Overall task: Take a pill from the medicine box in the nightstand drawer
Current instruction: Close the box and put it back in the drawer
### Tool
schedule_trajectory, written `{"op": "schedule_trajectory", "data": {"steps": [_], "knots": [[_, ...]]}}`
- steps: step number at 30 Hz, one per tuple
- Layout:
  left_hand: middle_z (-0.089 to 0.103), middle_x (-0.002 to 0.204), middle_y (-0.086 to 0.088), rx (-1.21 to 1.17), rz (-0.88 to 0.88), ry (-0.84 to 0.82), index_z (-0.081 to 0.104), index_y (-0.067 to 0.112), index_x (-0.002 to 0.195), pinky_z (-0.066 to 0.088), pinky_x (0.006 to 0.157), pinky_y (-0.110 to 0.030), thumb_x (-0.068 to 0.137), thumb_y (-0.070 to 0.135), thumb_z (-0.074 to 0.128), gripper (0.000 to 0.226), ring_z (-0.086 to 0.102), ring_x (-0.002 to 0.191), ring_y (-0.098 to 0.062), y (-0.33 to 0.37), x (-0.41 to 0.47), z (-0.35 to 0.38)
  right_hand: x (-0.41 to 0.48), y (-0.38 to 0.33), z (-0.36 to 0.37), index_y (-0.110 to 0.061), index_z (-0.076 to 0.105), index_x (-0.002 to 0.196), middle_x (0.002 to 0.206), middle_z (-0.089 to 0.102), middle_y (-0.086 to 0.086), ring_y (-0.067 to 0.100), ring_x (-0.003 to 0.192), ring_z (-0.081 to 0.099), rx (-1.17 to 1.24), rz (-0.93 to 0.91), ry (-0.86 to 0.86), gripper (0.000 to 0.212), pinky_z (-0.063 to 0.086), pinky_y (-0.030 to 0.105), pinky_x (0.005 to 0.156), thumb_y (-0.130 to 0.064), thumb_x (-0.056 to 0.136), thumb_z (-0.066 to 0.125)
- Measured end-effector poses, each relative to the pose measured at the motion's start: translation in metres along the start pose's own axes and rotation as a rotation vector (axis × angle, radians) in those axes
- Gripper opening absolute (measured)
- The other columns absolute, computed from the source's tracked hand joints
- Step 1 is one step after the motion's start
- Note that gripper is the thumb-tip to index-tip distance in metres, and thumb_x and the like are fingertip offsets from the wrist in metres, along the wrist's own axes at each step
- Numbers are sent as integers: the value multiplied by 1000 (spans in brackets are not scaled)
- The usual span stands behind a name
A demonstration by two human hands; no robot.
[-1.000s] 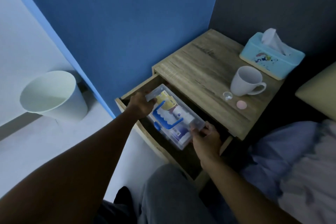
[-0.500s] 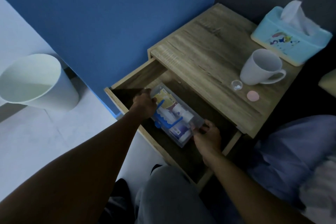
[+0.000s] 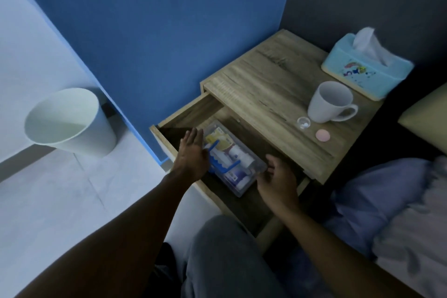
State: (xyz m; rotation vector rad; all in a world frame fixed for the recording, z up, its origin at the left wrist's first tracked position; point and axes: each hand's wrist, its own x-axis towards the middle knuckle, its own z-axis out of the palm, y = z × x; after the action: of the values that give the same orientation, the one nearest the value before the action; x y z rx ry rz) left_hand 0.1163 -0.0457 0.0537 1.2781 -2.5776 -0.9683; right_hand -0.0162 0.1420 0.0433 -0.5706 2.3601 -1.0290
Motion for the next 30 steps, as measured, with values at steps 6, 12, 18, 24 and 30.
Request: {"op": "schedule_trajectory", "data": {"steps": [6, 12, 18, 24, 30], "knots": [[-17, 162, -4, -41, -25, 123, -4, 18, 154, 11, 120, -50, 90, 18, 60, 91, -19, 147, -23, -25, -23, 12, 13, 4, -27, -29, 43, 142, 147, 49, 1, 18, 136, 45, -233, -248, 1, 52, 36, 28, 102, -16, 93, 56], [-21, 161, -2, -326, -186, 76, -15, 19, 152, 6, 121, -44, 89, 32, 62, 100, -17, 148, -22, -34, -49, 35, 32, 24, -59, -11, 34, 152, 162, 29, 9, 22, 151, 23, -493, -425, -68, 58, 21, 38, 123, -1, 96, 45], [14, 162, -1, -574, -274, -30, -17, 32, 150, 34, 111, -45, 92, 33, 58, 95, 28, 144, -30, -30, -49, 63, 48, 51, -91, -8, 11, 156, 167, 6, 12, 26, 154, 4, -748, -509, -227, 78, 7, 41, 126, 6, 90, 51], [16, 162, 4, -633, -290, -66, -18, 36, 149, 40, 106, -41, 95, 31, 54, 90, 38, 139, -24, -25, -31, 75, 51, 62, -87, -10, 14, 156, 167, 7, 8, 23, 154, 3, -712, -538, -180, 86, 6, 42, 126, 12, 82, 50], [18, 161, 3, -672, -245, -76, -21, 33, 149, 39, 99, -27, 96, 26, 53, 91, 38, 116, 0, 0, -3, 90, 56, 74, -83, -9, 24, 155, 165, 18, 9, 26, 154, 11, -598, -561, -147, 82, 15, 49, 124, 10, 79, 49]]}}
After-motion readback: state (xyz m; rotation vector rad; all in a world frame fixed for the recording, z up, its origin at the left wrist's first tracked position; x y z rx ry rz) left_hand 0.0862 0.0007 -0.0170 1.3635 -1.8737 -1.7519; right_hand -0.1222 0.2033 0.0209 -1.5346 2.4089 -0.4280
